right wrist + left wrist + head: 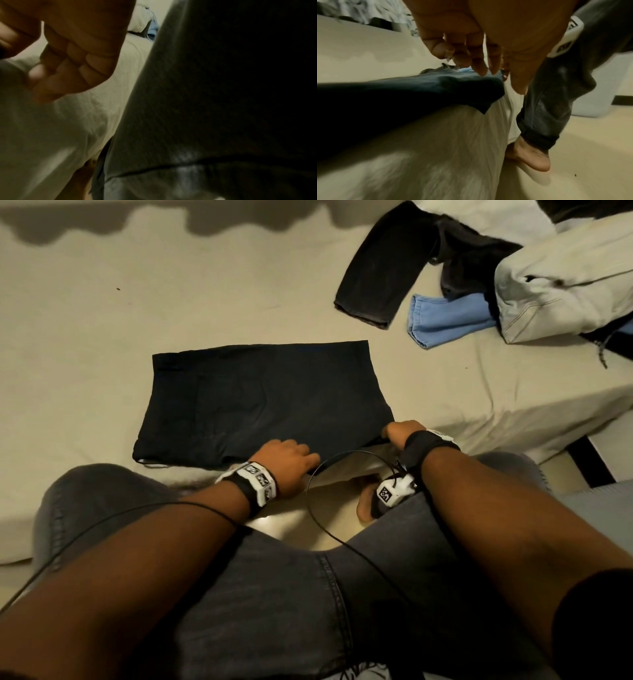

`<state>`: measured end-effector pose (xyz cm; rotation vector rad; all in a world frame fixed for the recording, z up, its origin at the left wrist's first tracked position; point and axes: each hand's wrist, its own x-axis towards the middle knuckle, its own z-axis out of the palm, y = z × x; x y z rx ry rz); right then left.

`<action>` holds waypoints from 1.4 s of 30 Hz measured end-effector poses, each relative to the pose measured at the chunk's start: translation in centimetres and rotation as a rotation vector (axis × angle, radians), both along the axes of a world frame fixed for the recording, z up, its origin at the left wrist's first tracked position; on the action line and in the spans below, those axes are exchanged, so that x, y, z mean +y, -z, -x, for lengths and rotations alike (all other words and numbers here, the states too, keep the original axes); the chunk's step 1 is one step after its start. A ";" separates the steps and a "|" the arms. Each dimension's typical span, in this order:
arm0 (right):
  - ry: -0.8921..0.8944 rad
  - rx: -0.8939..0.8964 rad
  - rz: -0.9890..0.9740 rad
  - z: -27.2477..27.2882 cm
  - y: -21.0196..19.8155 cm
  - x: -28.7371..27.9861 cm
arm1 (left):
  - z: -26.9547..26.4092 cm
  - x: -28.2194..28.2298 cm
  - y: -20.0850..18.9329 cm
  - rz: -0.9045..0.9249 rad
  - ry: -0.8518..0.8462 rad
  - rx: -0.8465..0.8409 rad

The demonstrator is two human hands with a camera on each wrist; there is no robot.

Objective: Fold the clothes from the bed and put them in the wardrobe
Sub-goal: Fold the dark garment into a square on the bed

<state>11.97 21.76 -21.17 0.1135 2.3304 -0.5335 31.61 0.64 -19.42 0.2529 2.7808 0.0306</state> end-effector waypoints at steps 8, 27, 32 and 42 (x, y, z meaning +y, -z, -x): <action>0.424 -0.092 0.442 -1.2 1.5 -0.7 | 2.5 0.0 1.3 0.098 -0.096 0.034; 0.256 0.125 0.258 0.8 -1.5 0.2 | -0.4 -8.3 1.5 -0.327 -0.792 -0.063; 0.430 0.030 0.412 -0.6 -0.7 -1.6 | -1.5 -9.2 1.6 -0.420 -0.845 -0.076; -0.281 0.535 0.582 -7.3 -7.8 -14.5 | 0.8 -9.1 -2.1 -1.286 -1.148 0.146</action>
